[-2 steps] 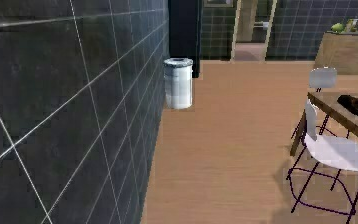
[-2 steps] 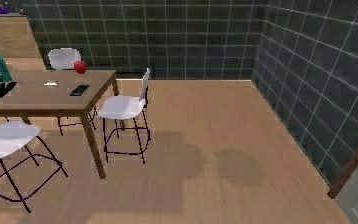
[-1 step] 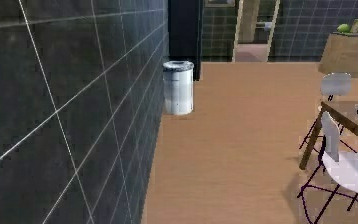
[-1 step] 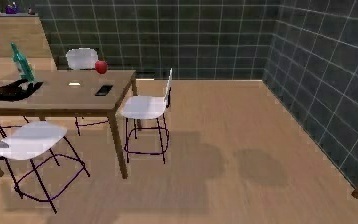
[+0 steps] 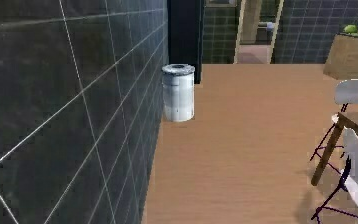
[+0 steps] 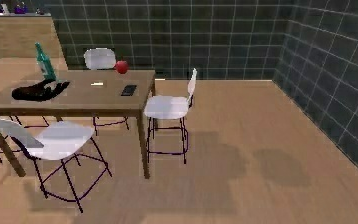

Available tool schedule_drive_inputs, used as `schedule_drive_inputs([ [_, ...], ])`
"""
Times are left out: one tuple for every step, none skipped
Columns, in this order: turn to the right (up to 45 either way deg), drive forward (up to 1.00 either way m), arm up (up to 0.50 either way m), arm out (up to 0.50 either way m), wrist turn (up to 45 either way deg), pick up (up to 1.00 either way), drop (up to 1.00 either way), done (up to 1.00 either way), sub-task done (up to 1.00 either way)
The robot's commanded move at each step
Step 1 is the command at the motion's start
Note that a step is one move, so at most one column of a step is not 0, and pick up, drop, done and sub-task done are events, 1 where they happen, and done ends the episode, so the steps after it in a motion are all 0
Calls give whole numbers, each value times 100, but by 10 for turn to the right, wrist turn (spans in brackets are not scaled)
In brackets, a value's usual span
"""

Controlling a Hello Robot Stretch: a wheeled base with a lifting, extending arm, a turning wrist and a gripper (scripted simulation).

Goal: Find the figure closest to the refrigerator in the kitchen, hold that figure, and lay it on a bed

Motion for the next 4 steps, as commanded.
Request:
schedule_drive_inputs([
  [450,0,0,0,0,0,0,0,0],
  [450,0,0,0,0,0,0,0,0],
  [0,15,0,0,0,0,0,0,0],
  [-450,0,0,0,0,0,0,0,0],
])
